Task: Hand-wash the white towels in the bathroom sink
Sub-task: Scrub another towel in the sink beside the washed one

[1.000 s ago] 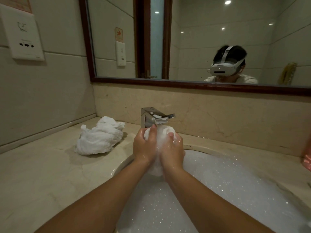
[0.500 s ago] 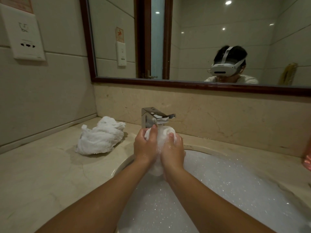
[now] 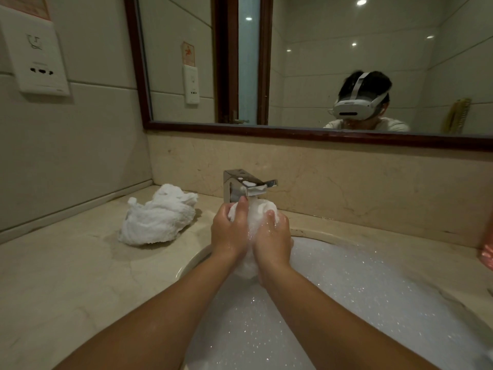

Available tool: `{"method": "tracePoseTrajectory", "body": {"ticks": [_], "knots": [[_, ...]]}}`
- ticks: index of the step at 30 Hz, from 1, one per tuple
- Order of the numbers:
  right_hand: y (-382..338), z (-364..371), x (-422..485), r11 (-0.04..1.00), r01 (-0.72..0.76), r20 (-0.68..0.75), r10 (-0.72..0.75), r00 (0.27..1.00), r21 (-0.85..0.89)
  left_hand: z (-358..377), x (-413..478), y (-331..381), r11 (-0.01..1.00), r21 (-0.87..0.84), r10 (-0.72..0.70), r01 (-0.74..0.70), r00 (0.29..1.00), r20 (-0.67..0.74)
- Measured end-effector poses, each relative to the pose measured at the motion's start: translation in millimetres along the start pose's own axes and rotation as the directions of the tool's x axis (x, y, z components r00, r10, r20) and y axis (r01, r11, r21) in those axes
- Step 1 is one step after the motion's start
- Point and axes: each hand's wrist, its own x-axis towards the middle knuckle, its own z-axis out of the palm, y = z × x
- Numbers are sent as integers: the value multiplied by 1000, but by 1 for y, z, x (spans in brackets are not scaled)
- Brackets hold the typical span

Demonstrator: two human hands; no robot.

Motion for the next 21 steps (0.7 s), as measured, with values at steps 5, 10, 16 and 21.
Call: {"method": "tracePoseTrajectory", "body": {"ticks": [5,10,16,21], "knots": [[0,-1,-1,1000,-13,1,13,1000,0,0,-1,0,1000,-8,-9,9,1000,6],[-1,0,-1,1000,-24,-7,24,1000,5,0,-1,0,1000,-11,-9,10,1000,6],[1,0,0,1000,-20,-12,20,1000,2,-1,1,-2,1000,-9,0,0,1000,5],[1,1,0,1000,-8,-20,9,1000,7,0,2,-3,1000,-6,-5,5,1000,-3]]}}
